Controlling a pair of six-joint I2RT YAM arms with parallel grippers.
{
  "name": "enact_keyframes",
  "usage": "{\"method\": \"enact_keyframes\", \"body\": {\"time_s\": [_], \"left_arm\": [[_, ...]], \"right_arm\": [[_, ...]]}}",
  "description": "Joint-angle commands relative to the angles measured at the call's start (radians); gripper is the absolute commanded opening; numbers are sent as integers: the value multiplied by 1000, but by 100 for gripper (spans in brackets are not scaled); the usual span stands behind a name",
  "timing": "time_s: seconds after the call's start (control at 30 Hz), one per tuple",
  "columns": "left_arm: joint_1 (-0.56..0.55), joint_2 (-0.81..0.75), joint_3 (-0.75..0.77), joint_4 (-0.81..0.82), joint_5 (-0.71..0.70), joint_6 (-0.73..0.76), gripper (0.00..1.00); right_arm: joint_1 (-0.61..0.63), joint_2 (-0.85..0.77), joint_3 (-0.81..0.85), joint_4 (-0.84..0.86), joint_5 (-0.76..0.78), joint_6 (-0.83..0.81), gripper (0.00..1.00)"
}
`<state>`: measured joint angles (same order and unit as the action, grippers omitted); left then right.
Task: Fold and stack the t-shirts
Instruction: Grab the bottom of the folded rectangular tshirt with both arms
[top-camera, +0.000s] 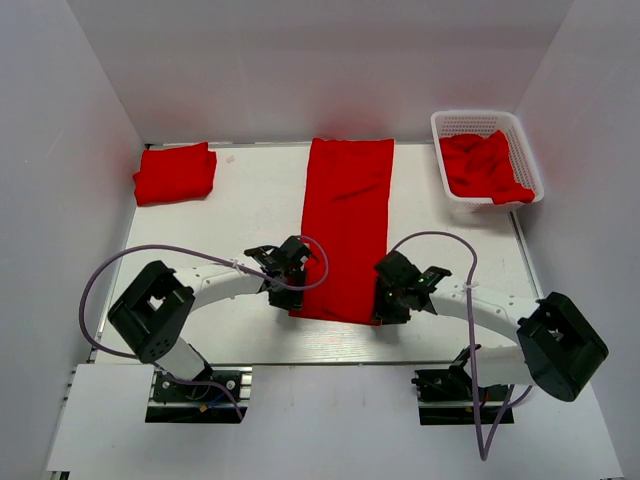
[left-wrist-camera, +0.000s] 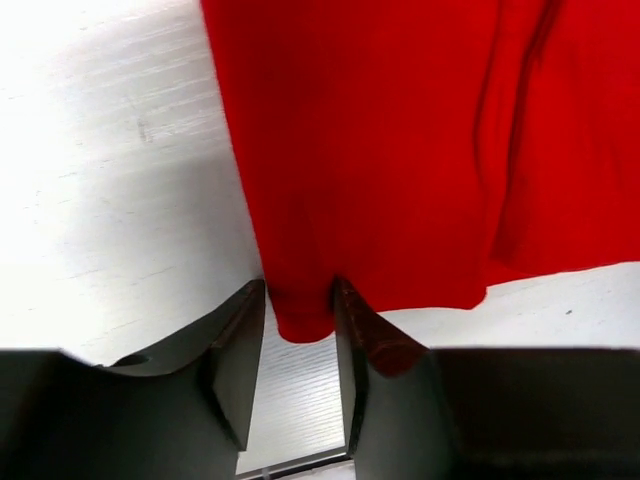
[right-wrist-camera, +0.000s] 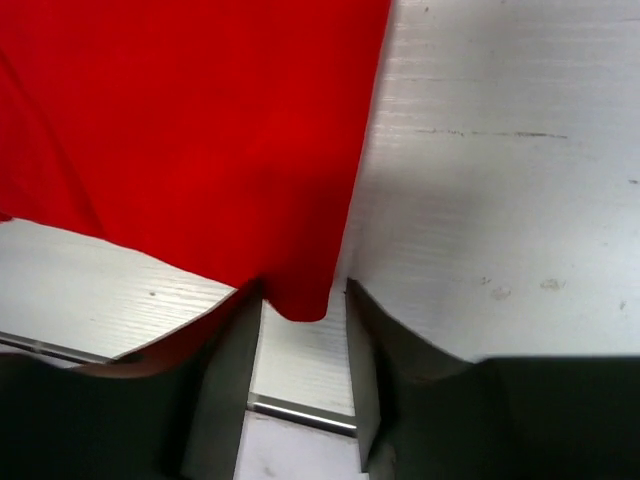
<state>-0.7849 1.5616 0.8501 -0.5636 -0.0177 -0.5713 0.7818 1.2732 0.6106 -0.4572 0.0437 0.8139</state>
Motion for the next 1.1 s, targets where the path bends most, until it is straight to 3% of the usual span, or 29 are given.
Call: {"method": "enact_keyframes", "body": {"time_s": [0.0, 0.03, 0.1, 0.23, 0.57, 0.7, 1.07], "left_arm": [[-14, 12, -16, 24, 9, -13, 43], [-25, 12, -16, 24, 18, -13, 38], [-25, 21, -16, 33, 18, -13, 33], [-34, 31, 3, 24, 18, -13, 0], [-34, -87, 4, -35, 5, -58, 0], [-43, -100, 24, -55, 18, -58, 0], [-20, -65, 177, -157, -51, -84, 0]], "right_arm": [[7, 21, -14, 45, -10, 7, 39], [5, 32, -14, 48, -10, 2, 28], [8, 35, -11, 51, -13, -1, 19], [8, 25, -12, 45, -15, -9, 0], [14, -109, -52, 18, -79, -31, 0], [20, -81, -28, 8, -94, -70, 0], [10, -32, 109, -90, 56, -113, 0]]}}
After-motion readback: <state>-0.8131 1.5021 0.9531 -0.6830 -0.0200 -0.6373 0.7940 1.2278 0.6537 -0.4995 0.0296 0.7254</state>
